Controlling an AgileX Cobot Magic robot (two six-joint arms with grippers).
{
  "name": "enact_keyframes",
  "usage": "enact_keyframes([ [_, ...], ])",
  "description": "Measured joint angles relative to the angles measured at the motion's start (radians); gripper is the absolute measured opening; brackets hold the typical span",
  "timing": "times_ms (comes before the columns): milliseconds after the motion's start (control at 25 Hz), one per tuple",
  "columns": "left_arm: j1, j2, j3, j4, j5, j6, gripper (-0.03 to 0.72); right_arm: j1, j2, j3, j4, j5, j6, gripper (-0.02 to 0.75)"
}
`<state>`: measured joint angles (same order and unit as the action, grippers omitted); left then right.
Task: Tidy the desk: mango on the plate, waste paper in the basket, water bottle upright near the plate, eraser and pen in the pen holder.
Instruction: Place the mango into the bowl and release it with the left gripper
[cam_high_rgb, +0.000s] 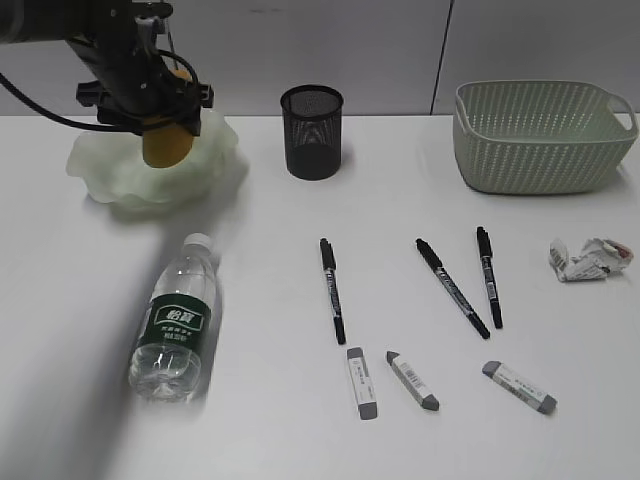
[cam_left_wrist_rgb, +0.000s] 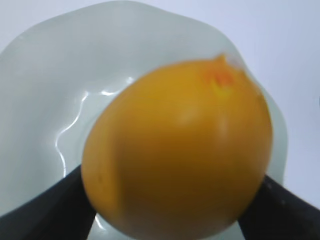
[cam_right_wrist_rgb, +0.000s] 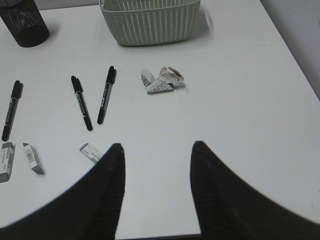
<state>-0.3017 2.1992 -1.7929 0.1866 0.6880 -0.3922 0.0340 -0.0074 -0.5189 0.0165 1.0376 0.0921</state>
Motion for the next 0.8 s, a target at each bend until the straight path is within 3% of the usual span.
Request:
enact_keyframes([
  [320,0.044,-0.008,0.0,-0.002,0.067,0.011,0.598,0.0,0.0,0.0,0.0,0.0,0.0,0.351],
  [800,0.046,-0.009,0.0,-0.031,0.074,0.022,0.613,0.0,0.0,0.0,0.0,0.0,0.0,0.351],
])
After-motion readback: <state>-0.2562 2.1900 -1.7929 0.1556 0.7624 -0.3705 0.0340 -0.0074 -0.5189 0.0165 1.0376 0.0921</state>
